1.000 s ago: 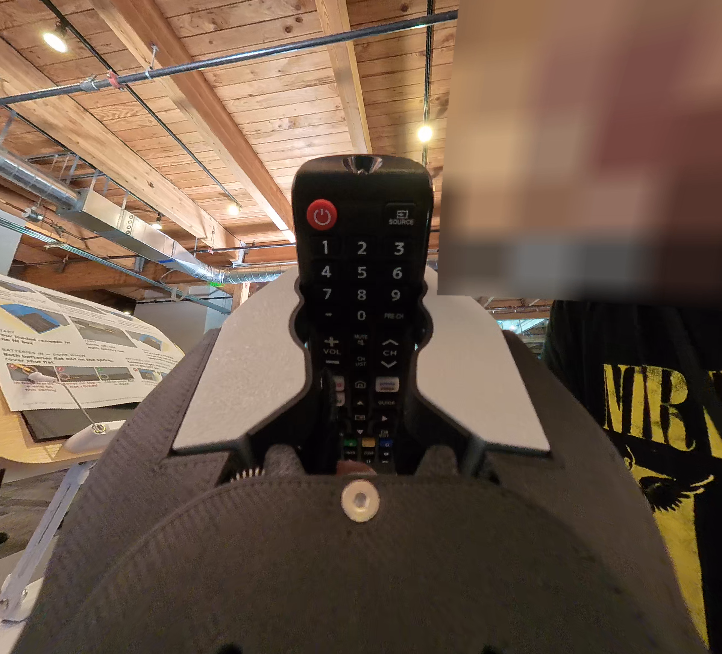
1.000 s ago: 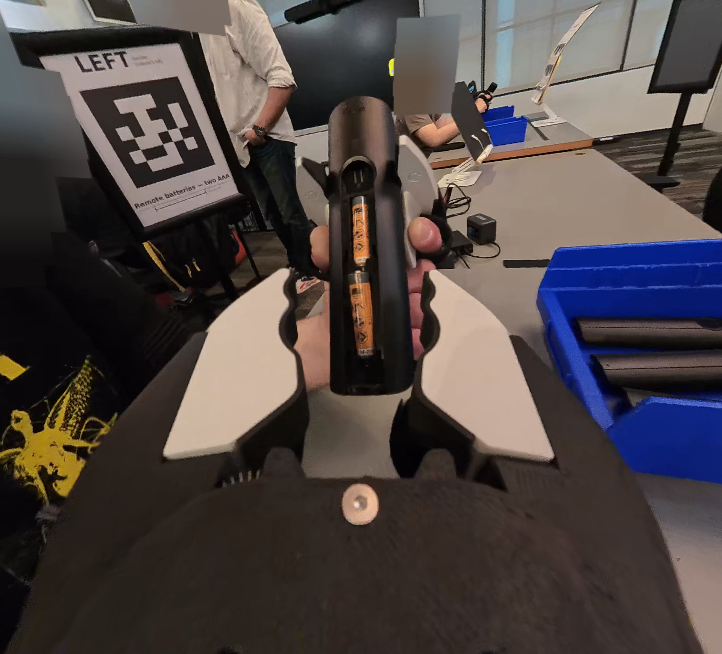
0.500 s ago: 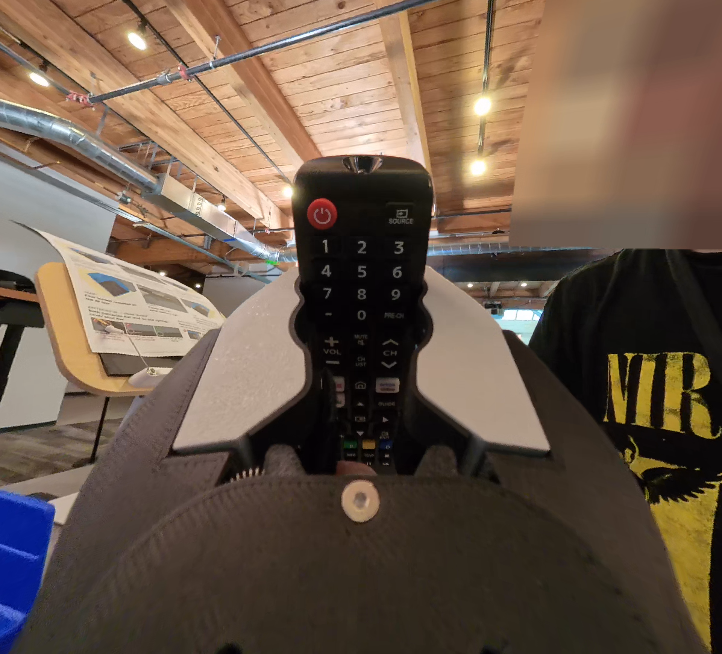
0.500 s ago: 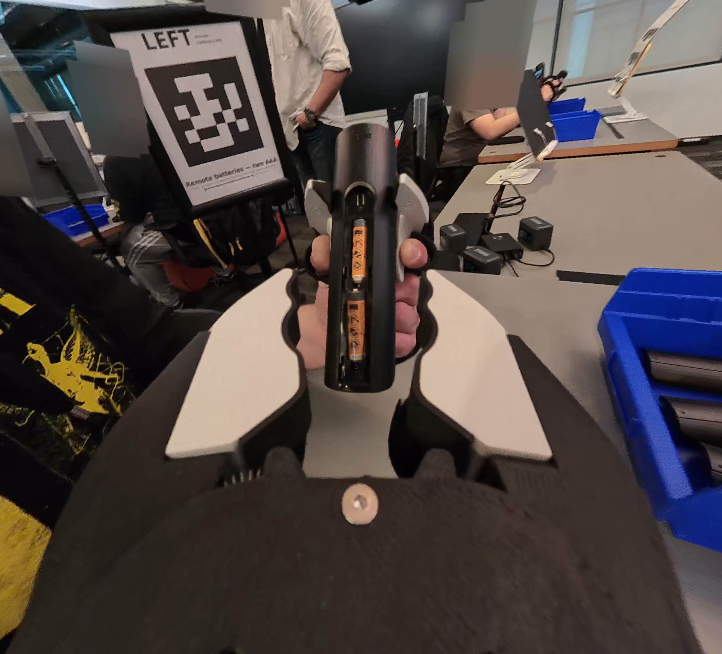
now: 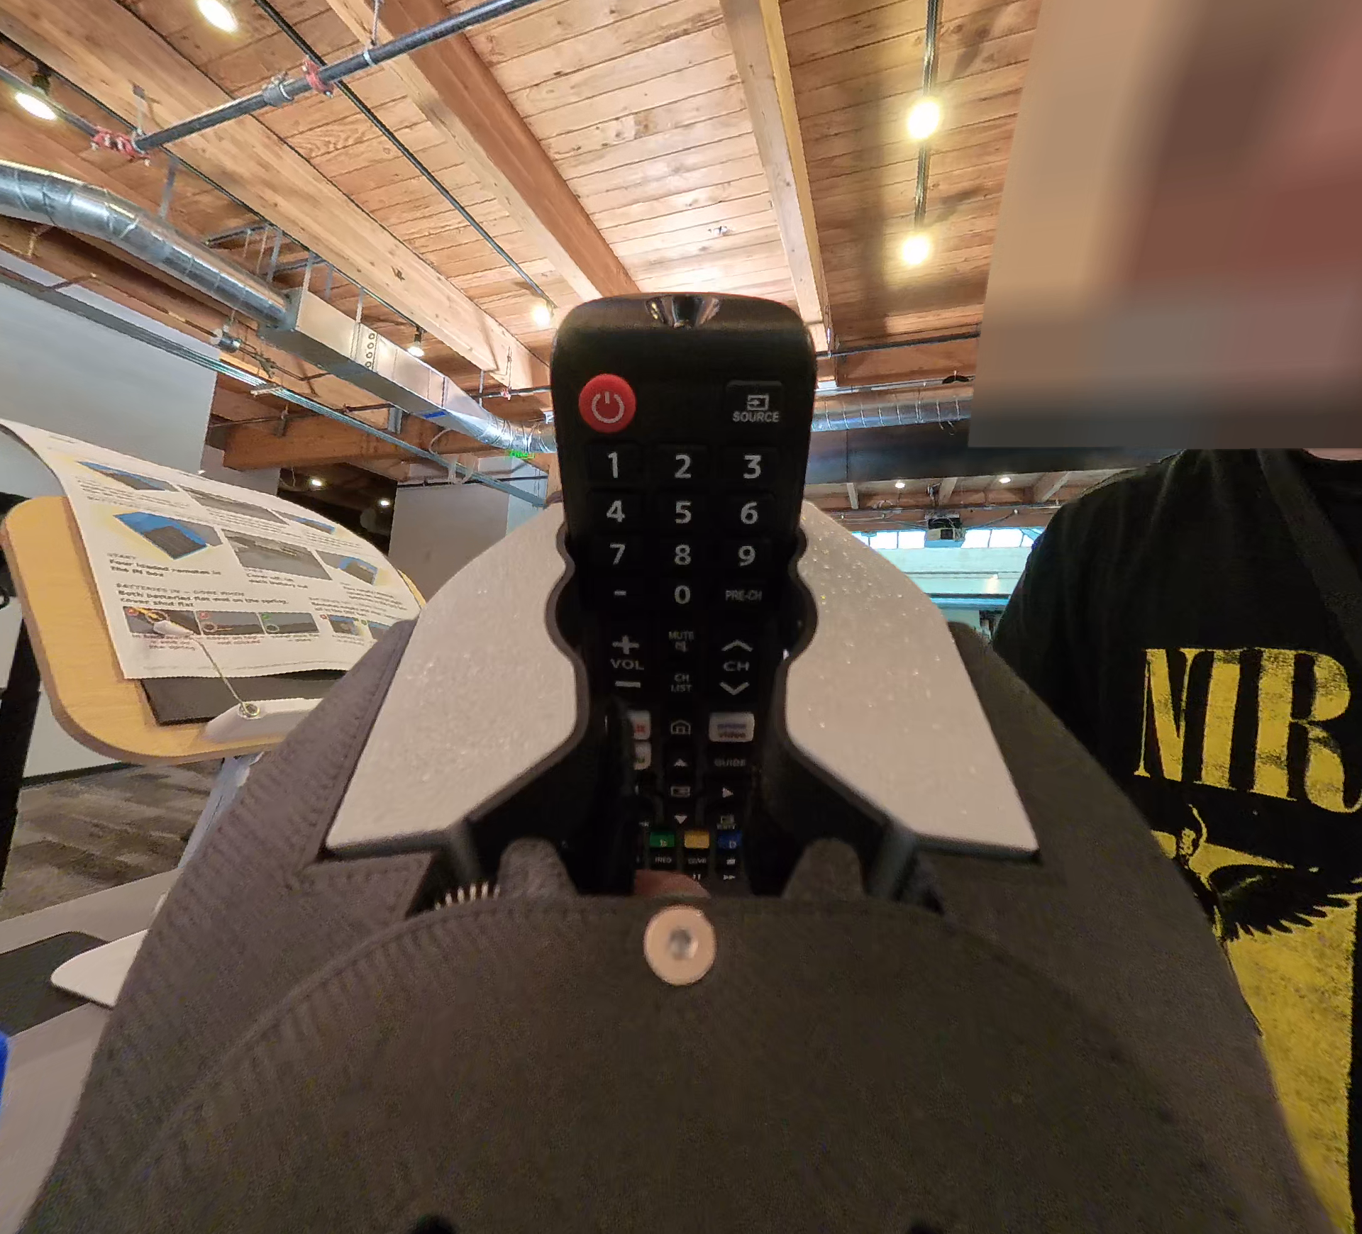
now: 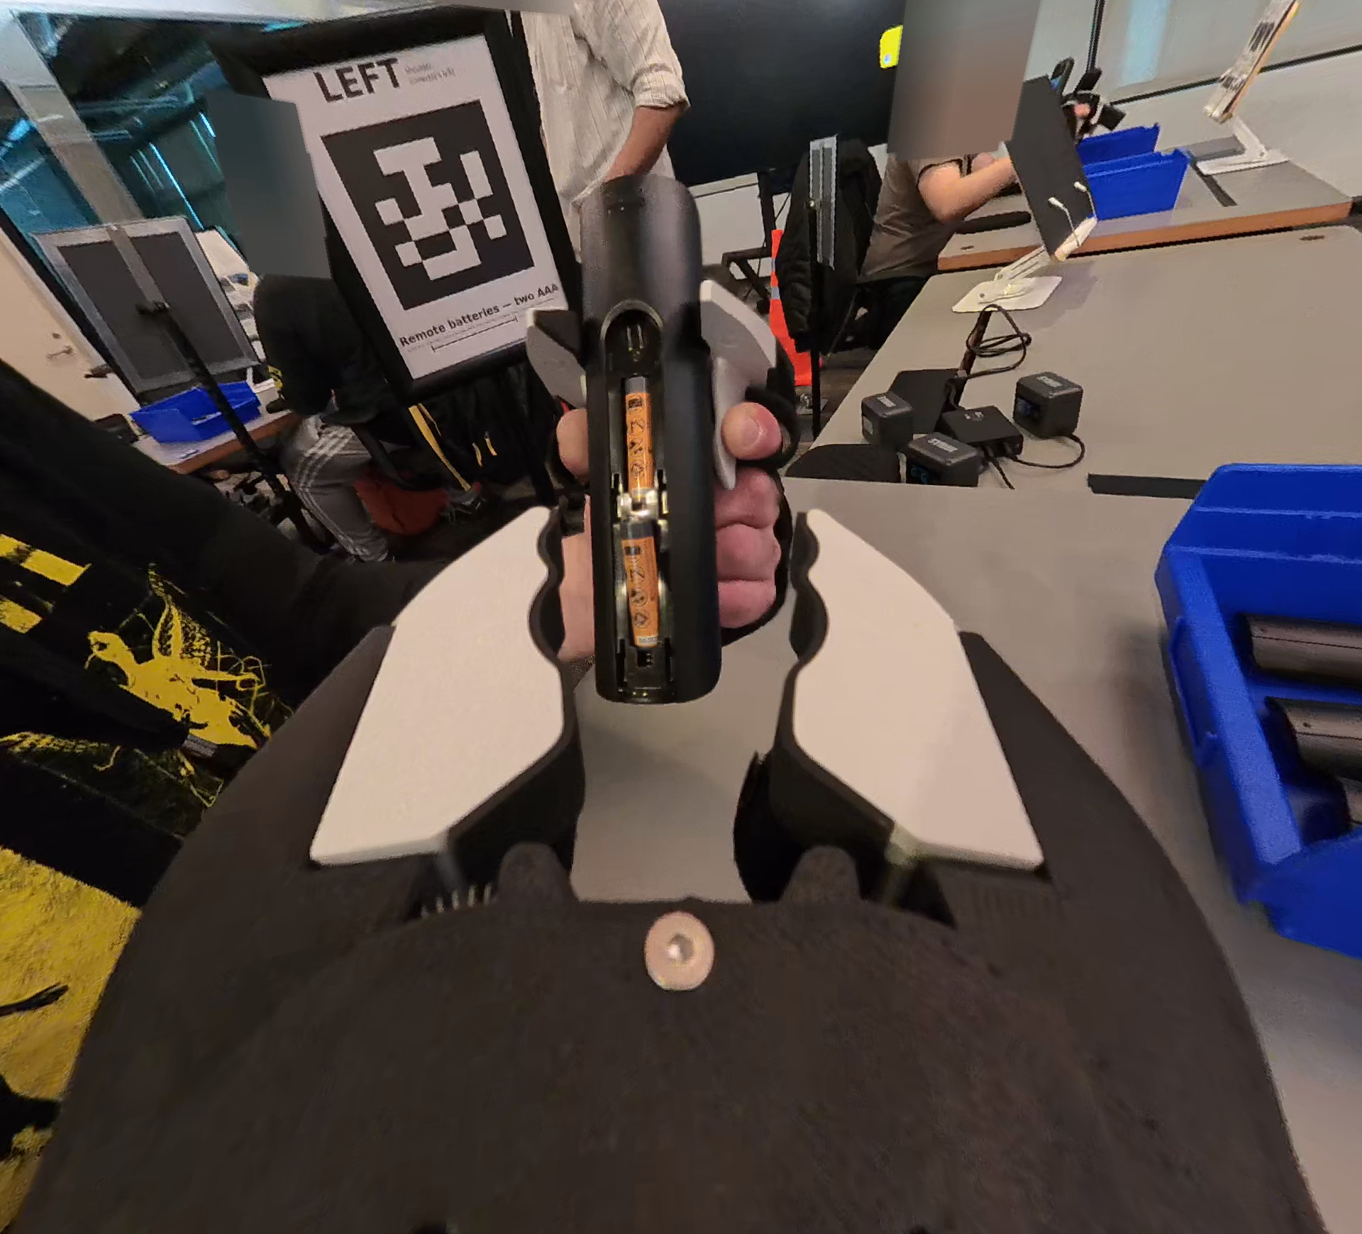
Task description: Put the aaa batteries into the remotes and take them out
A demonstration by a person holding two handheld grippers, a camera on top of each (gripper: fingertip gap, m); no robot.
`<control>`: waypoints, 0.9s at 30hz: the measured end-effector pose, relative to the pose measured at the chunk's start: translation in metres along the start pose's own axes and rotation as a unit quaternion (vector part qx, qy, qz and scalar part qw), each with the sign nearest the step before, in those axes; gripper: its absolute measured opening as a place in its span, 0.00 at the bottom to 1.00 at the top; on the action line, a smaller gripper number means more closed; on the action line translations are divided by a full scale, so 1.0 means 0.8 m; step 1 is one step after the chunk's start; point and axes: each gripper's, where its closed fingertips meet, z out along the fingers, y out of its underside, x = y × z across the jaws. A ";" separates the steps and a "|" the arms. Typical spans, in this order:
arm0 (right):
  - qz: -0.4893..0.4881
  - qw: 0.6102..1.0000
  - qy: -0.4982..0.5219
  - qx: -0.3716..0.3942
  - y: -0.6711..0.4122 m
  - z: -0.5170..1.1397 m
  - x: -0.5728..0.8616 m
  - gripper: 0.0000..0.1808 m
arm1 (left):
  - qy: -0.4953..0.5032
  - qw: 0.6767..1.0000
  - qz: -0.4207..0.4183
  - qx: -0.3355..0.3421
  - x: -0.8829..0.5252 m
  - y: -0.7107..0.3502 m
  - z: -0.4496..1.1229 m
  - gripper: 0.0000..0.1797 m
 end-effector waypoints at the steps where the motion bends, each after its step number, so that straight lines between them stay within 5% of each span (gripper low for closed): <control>1: -0.002 1.000 0.002 0.004 -0.003 -0.002 -0.001 0.33 | 0.000 1.000 0.000 -0.003 0.001 0.001 0.003 0.28; 27: -0.005 1.000 0.010 0.001 -0.016 -0.008 -0.012 0.33 | -0.010 1.000 0.000 -0.017 0.022 0.014 0.013 0.29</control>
